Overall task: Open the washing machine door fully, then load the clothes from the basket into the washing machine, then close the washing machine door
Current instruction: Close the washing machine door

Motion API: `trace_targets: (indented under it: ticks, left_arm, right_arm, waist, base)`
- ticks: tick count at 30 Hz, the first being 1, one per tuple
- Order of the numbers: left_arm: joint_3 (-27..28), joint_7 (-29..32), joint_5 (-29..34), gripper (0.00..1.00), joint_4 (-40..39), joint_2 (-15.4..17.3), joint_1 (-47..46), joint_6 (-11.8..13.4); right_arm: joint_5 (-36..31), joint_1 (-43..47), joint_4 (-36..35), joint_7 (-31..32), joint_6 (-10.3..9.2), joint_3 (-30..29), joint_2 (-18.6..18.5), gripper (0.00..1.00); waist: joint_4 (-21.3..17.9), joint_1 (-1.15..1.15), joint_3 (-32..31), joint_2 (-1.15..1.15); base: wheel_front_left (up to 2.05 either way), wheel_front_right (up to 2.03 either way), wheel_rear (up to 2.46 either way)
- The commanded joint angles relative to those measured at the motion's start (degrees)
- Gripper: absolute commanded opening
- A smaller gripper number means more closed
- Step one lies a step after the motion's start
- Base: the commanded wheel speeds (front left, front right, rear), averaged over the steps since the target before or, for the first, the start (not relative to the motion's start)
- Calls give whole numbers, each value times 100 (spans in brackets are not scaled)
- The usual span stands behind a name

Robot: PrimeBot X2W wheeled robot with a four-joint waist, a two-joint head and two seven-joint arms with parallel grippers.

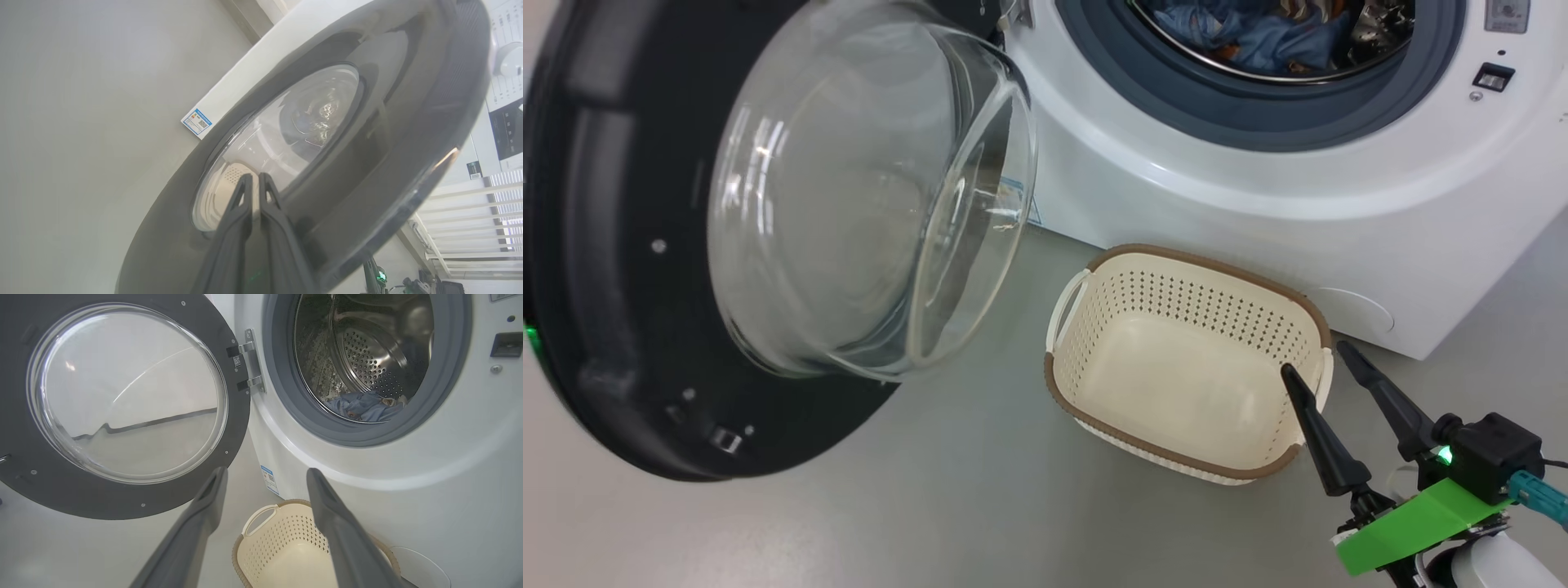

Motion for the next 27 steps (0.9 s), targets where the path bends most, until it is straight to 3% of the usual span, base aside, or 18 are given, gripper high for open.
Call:
trace_targets:
  ticks: [1, 12, 27]
  left_arm:
    - [187, 85, -89, 0, -259, 347, -39, -39]
    - [198, 577, -251, 0, -1465, 238, 375, -39]
    - [-68, 910, -151, 0, -2519, -195, 549, -39]
  right_arm:
    - [-53, 49, -132, -47, 42, 32, -33, 100]
    - [-66, 153, -147, -47, 42, -84, 107, 100]
    - [-101, 253, -178, -47, 42, -230, 299, 100]
  waist:
    - [-20, 0, -44, 0]
    - [-229, 0, -239, 0]
    - [-769, 0, -402, 0]
  base:
    - [0, 0, 0]
    - [0, 0, 0]
    - [0, 0, 0]
